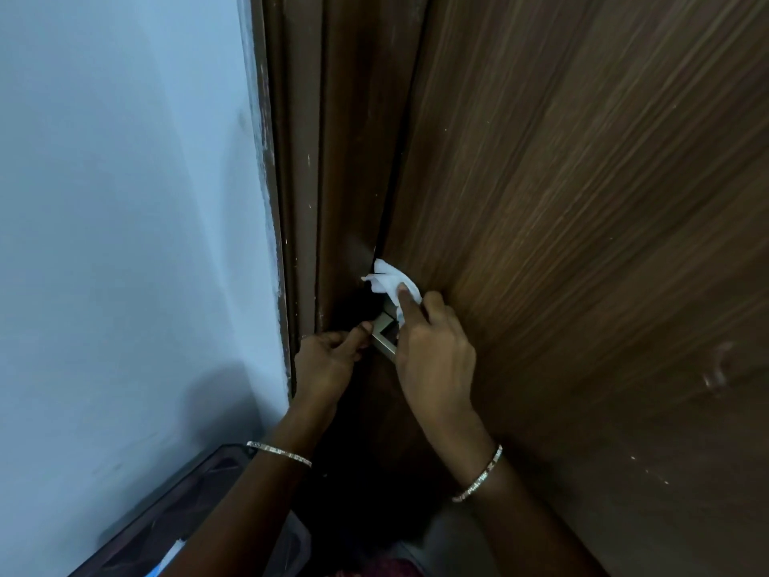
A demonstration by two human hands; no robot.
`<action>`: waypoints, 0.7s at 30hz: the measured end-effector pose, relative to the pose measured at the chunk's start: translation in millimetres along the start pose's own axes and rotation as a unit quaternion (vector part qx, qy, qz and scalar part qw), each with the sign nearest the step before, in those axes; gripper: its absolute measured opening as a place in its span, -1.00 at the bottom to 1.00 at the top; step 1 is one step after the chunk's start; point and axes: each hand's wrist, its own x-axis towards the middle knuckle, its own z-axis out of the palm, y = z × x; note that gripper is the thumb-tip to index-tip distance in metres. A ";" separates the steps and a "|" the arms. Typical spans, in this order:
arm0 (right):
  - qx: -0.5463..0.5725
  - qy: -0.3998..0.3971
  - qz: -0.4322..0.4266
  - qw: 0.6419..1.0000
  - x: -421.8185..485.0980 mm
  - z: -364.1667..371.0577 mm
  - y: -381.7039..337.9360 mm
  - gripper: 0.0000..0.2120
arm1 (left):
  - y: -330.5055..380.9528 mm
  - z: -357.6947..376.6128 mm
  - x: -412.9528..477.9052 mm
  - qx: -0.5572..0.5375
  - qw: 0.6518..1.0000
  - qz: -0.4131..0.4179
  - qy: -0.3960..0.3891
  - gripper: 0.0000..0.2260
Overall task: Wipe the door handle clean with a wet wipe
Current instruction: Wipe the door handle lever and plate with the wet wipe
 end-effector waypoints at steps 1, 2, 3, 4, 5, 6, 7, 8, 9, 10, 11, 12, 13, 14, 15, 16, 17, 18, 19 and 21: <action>0.021 0.006 -0.002 1.000 -3.9 -0.3 3.3 -0.55 | 1.3 -1.7 -5.8 0.086 0.995 0.048 0.027 -0.71; 0.045 0.013 -0.003 0.999 -6.7 -1.2 6.3 -0.59 | 3.1 -3.1 -12.8 0.192 0.973 0.110 0.070 -0.70; 0.073 0.018 0.000 0.997 -8.3 -2.4 9.3 -0.62 | 6.4 -4.7 -21.0 0.282 0.934 0.180 0.124 -0.73; 0.109 0.022 0.007 0.994 -9.0 -3.4 12.5 -0.64 | 11.6 -4.8 -28.9 0.331 0.895 0.248 0.169 -0.78; 0.145 0.023 0.015 0.989 -9.4 -4.2 14.8 -0.65 | 17.2 -3.6 -34.1 0.341 0.866 0.312 0.189 -0.84; 0.177 0.023 0.021 0.984 -9.4 -4.4 15.9 -0.67 | 22.0 -1.7 -35.6 0.335 0.850 0.367 0.177 -0.84; 0.203 0.021 0.023 0.979 -9.4 -4.3 15.9 -0.67 | 26.1 0.4 -34.4 0.322 0.843 0.408 0.139 -0.79; 0.223 0.018 0.025 0.974 -8.9 -4.2 15.3 -0.69 | 29.6 2.6 -31.4 0.316 0.837 0.439 0.088 -0.71; 0.242 0.016 0.031 0.970 -8.0 -4.1 14.8 -0.71 | 32.1 5.1 -28.0 0.319 0.827 0.460 0.043 -0.65; 0.267 0.014 0.046 0.962 -6.8 -3.7 14.5 -0.73 | 33.1 7.4 -24.6 0.330 0.819 0.469 0.011 -0.62; 0.304 0.007 0.070 0.950 -5.3 -3.5 15.0 -0.73 | 33.0 8.8 -21.5 0.346 0.815 0.466 -0.003 -0.61; 0.350 -0.008 0.098 0.932 -3.9 -3.7 16.1 -0.71 | 31.5 8.9 -18.3 0.360 0.814 0.456 -0.002 -0.60; 0.396 -0.029 0.122 0.909 -3.2 -5.0 17.5 -0.68 | 29.5 8.3 -15.1 0.367 0.817 0.444 0.008 -0.61; 0.429 -0.043 0.134 0.892 -3.4 -6.5 19.2 -0.64 | 27.4 8.0 -11.7 0.367 0.823 0.434 0.018 -0.62; 0.444 -0.049 0.134 0.884 -4.6 -8.1 20.5 -0.60 | 26.0 8.0 -8.2 0.361 0.829 0.425 0.030 -0.63; 0.445 -0.053 0.129 0.885 -7.1 -9.4 21.6 -0.58 | 25.0 8.3 -5.3 0.355 0.833 0.422 0.042 -0.65; 0.435 -0.058 0.127 0.890 -11.0 -10.2 22.3 -0.58 | 24.7 9.3 -2.8 0.349 0.835 0.423 0.054 -0.68; 0.414 -0.065 0.129 0.899 -15.9 -10.6 23.5 -0.61 | 24.9 10.6 -0.8 0.343 0.835 0.424 0.069 -0.70; 0.387 -0.077 0.136 0.909 -21.8 -10.4 25.4 -0.65 | 25.7 12.6 0.5 0.338 0.835 0.425 0.087 -0.71; 0.349 -0.113 0.157 0.917 -34.9 -8.5 30.7 -0.73 | 29.2 18.4 0.6 0.339 0.833 0.421 0.124 -0.73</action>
